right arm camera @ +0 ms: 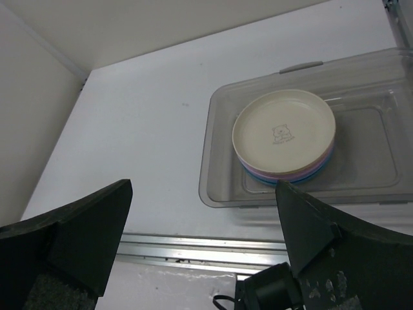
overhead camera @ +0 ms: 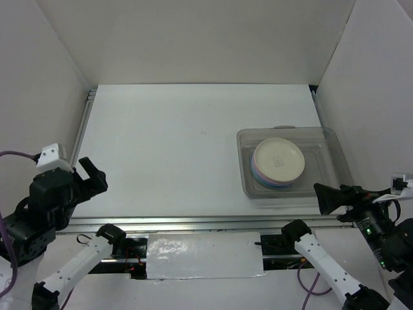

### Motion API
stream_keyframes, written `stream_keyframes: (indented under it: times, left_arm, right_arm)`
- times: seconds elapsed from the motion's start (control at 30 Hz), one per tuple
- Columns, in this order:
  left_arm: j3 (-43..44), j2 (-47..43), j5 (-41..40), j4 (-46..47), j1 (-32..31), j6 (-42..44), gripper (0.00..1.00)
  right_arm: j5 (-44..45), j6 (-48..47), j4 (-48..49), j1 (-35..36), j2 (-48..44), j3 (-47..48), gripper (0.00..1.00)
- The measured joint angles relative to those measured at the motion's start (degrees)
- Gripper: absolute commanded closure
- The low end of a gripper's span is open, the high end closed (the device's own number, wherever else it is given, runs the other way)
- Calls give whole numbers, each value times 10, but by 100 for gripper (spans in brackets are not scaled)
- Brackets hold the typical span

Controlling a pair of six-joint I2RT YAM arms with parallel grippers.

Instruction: Place the plates into the plastic bin on the countertop

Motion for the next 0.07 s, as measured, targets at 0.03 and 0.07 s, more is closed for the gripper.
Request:
stream_keyframes:
  times: [0.03,0.07]
  left_arm:
    - [0,-7,2,-5,0,-3,1]
    - [0,-10,3,-9,1,-4,1]
  right_arm:
    - [7,0,-5,5,-1,0,0]
    - [12,0,-7,9,-2,-1,0]
